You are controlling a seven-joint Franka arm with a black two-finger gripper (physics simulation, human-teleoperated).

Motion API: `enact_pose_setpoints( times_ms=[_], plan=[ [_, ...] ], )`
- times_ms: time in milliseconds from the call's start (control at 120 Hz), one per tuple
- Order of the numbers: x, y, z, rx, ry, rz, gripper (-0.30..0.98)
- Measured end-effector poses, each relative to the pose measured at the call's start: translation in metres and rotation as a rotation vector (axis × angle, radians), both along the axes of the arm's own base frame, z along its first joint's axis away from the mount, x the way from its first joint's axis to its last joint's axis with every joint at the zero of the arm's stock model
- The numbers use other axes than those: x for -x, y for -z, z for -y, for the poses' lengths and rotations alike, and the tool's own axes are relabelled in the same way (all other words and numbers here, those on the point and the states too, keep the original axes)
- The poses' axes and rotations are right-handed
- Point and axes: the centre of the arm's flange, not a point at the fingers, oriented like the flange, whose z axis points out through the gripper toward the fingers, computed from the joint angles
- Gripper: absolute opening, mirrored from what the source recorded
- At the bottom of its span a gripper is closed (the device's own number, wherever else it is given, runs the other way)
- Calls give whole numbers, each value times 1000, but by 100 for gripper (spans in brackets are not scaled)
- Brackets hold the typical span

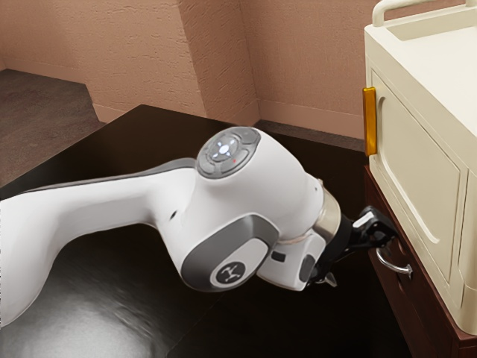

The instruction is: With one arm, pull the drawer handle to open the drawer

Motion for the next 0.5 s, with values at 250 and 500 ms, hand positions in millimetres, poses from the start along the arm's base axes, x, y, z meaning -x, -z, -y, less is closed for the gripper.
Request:
enact_pose_setpoints(
  times_ms=[250, 500],
  plan=[
    [2, 6, 4, -7, 15, -2, 69],
    [5, 12, -2, -15, 16, -12, 69]
  ],
)
